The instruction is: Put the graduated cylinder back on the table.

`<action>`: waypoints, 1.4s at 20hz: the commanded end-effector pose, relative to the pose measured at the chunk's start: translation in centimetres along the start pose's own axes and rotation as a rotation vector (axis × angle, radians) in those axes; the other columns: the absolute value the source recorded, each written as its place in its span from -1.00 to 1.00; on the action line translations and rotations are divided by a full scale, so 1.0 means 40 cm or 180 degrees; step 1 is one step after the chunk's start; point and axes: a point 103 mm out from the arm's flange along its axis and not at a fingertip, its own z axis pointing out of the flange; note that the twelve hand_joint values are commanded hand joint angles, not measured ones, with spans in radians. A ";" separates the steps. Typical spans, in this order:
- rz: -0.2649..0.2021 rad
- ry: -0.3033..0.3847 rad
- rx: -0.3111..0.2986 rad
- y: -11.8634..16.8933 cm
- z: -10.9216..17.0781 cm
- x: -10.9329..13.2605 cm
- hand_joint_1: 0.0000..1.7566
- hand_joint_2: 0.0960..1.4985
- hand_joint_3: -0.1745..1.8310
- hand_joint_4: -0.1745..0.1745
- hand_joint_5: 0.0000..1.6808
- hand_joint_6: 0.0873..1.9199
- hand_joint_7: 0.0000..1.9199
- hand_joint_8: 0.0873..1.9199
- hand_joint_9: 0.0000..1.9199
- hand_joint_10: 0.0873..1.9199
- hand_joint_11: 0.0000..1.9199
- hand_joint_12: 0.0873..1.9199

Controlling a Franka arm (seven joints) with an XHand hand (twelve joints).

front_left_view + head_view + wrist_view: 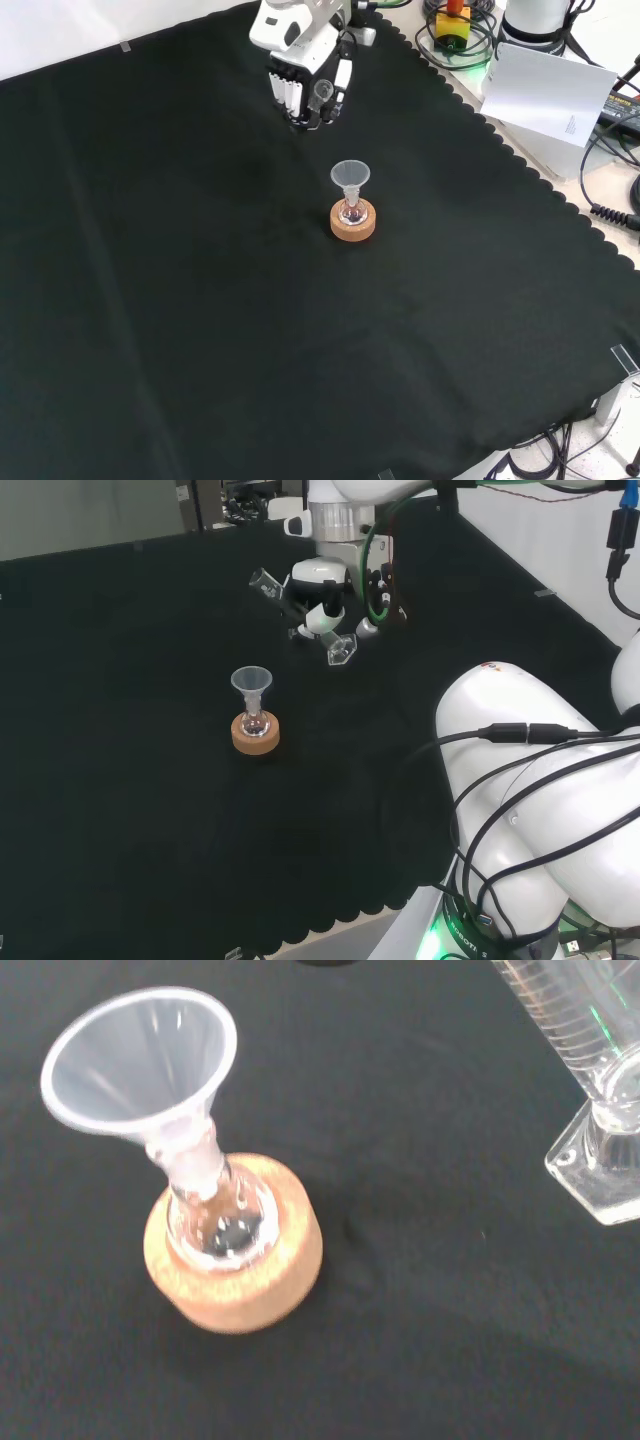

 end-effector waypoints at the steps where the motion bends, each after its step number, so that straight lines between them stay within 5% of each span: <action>1: -0.0120 0.0229 -0.0215 0.050 0.026 -0.052 0.29 0.51 -0.83 -0.81 0.09 0.13 0.29 -0.71 0.54 -1.00 0.27 -0.28; 28: -0.0526 0.1099 -0.0766 0.295 0.177 -0.099 0.29 0.51 -0.83 -0.83 0.10 0.12 0.28 -0.72 0.53 -1.00 0.26 -0.28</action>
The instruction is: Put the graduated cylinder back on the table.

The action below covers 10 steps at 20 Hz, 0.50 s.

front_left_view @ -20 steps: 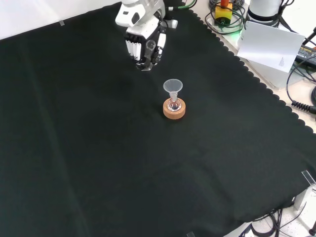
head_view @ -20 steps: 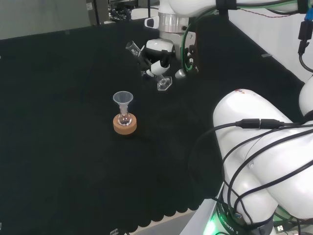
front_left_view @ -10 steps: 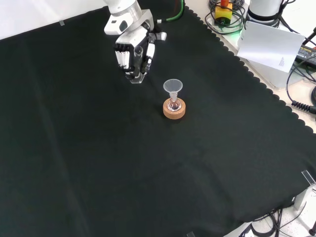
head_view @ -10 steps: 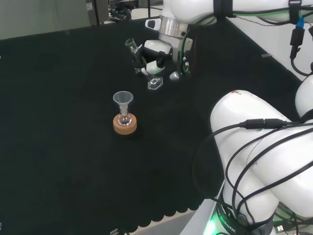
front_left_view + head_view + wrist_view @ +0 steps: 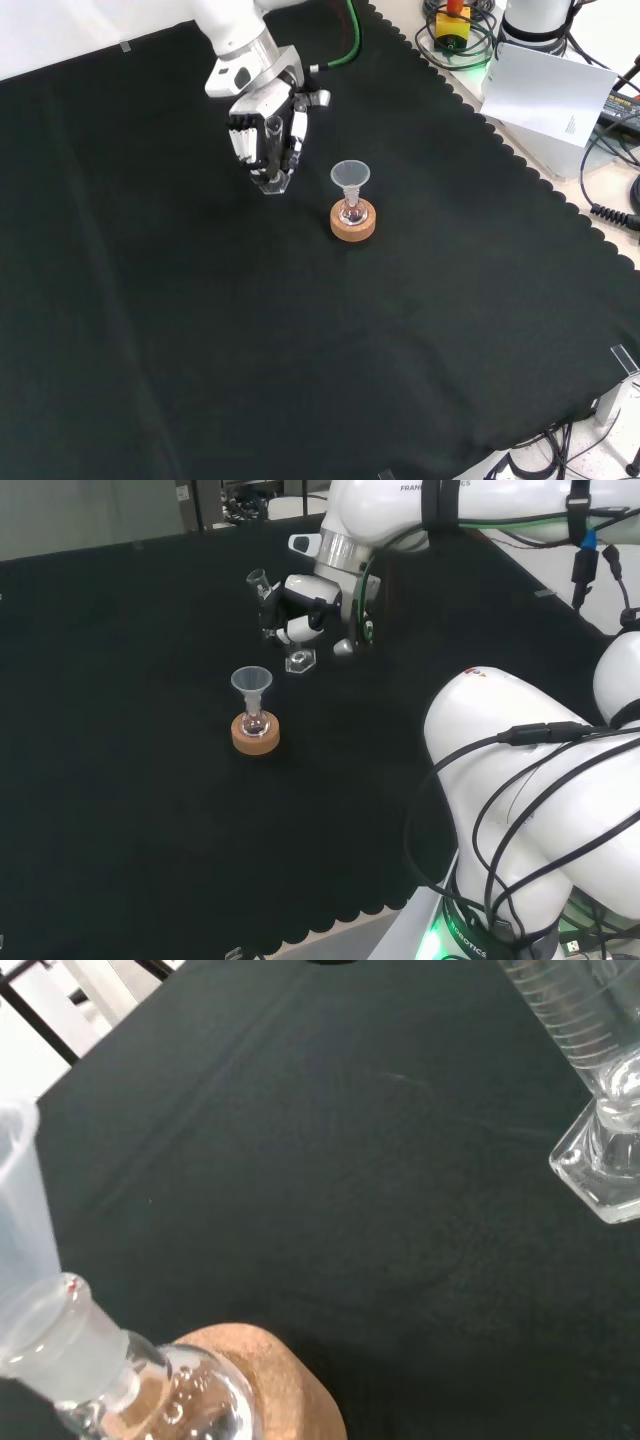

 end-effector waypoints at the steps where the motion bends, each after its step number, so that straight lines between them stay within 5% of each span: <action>1: -0.0048 0.0260 -0.0197 0.038 0.044 -0.027 0.29 0.51 -0.83 -0.83 0.10 0.12 0.28 -0.72 0.53 -1.00 0.26 -0.28; 10: -0.0025 0.0404 -0.0371 0.051 0.070 -0.069 0.29 0.51 -0.83 -0.85 0.10 0.12 0.28 -0.72 0.53 -1.00 0.26 -0.27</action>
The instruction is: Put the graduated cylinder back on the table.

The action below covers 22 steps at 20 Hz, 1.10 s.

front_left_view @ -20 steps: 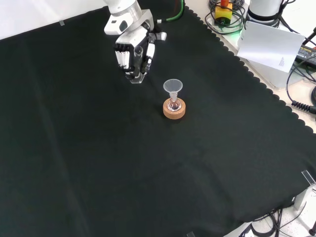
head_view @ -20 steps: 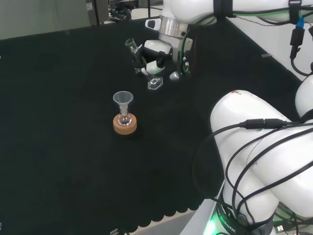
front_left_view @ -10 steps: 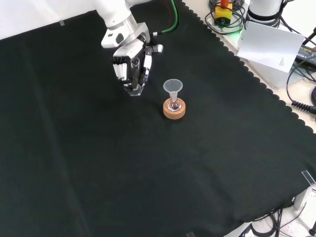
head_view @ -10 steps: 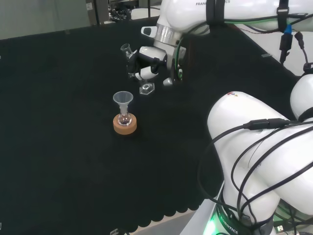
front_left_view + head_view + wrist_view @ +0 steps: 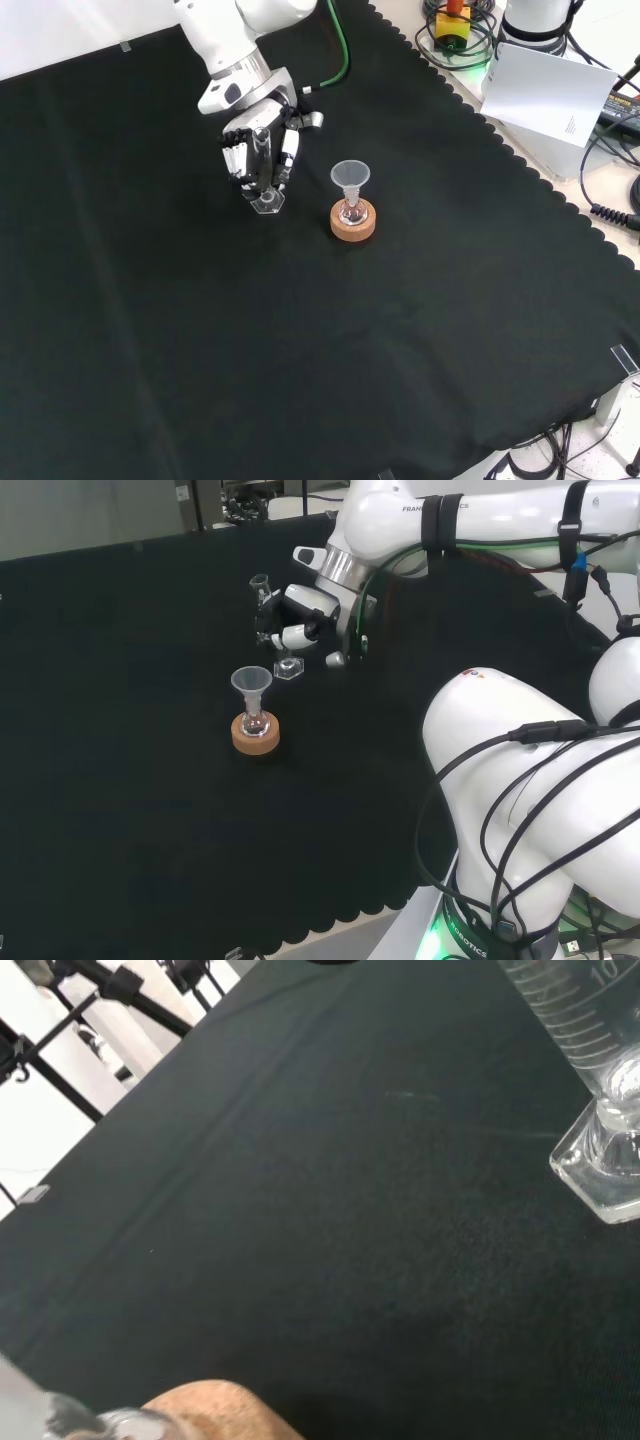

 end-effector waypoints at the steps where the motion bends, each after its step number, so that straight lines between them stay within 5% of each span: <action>1: 0.0009 0.0090 -0.0118 0.006 0.011 -0.029 0.29 0.51 -0.83 -0.85 0.10 0.12 0.28 -0.72 0.53 -1.00 0.26 -0.27; 22: 0.0105 0.0344 -0.0276 0.005 0.048 -0.080 0.29 0.51 -0.83 -0.91 0.10 0.12 0.27 -0.72 0.52 -1.00 0.25 -0.27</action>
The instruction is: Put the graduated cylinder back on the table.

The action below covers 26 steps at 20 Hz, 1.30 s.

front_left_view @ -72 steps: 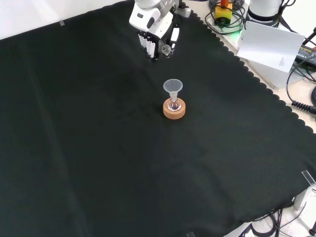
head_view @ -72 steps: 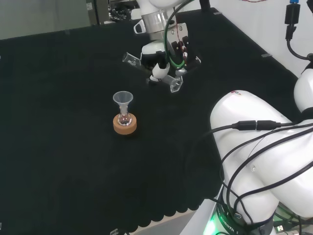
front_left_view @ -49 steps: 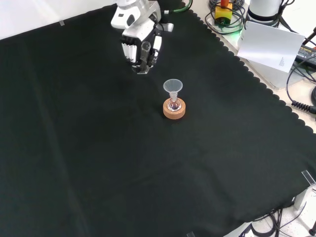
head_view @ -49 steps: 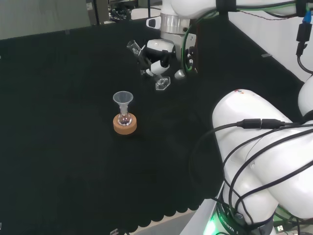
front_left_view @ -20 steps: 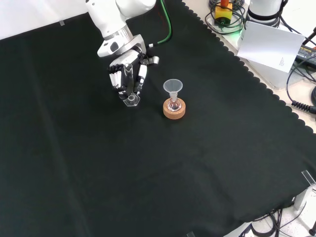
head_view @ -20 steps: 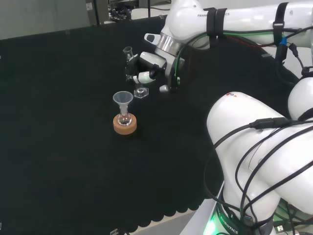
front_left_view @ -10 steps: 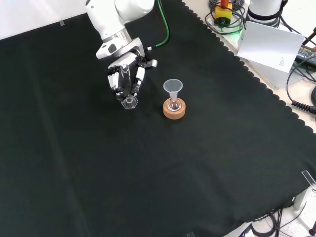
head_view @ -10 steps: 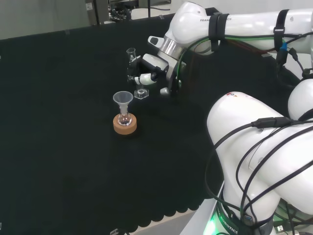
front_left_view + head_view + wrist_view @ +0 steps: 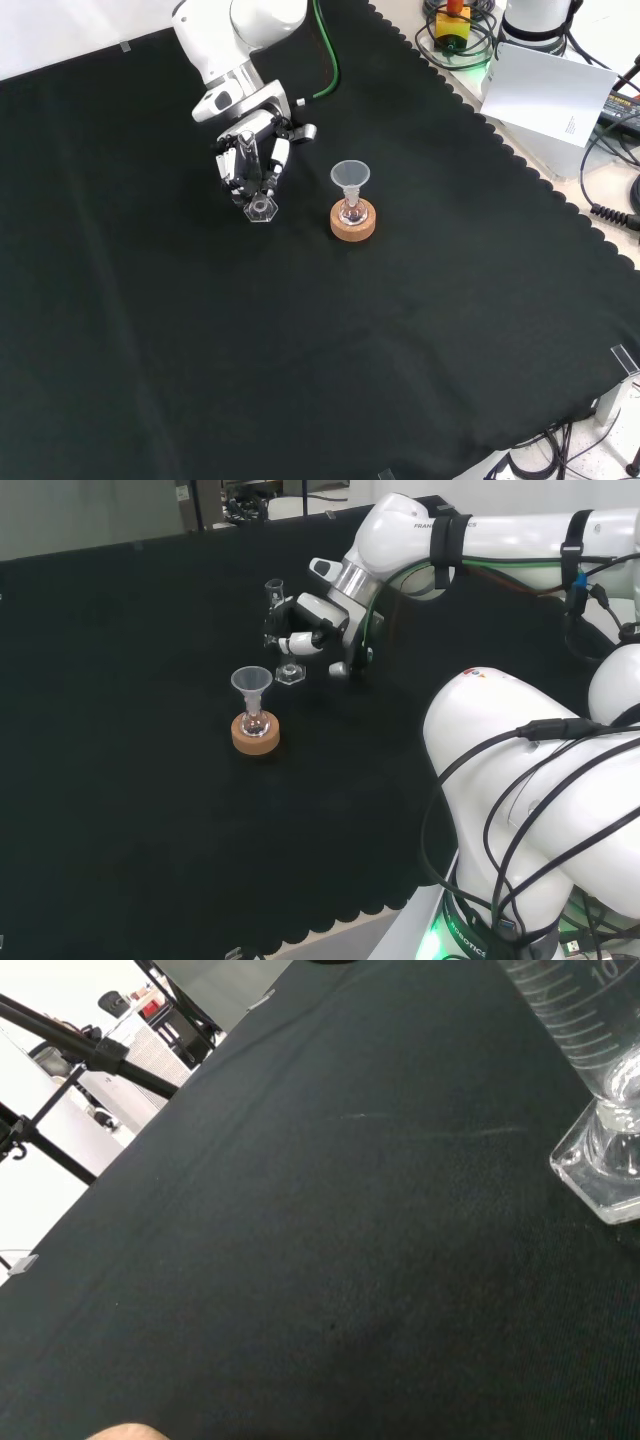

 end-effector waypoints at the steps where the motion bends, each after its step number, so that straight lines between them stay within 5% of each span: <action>1: 0.0009 0.0025 -0.0020 -0.002 0.008 -0.008 0.29 0.51 -0.83 -0.91 0.10 0.12 0.27 -0.72 0.52 -1.00 0.25 -0.27; 10: -0.0017 0.0025 -0.0068 -0.012 0.011 -0.014 0.29 0.52 -0.83 -0.95 0.08 0.14 0.24 -0.73 0.50 -1.00 0.23 -0.27; 17: -0.0024 0.0032 -0.0010 -0.028 0.001 -0.028 0.27 0.55 -0.82 -0.89 0.02 0.22 0.06 -0.53 0.41 -1.00 0.13 -0.12; 25: -0.0008 0.0151 0.0003 -0.032 -0.007 -0.031 0.19 0.55 -0.83 -0.01 0.01 0.22 -0.12 -0.42 0.30 -1.00 -0.13 0.10; 26: -0.0008 0.0171 -0.0002 -0.033 -0.007 -0.032 0.17 0.52 -0.84 -0.01 -0.03 0.10 -0.14 -0.42 0.28 -1.00 -0.16 0.11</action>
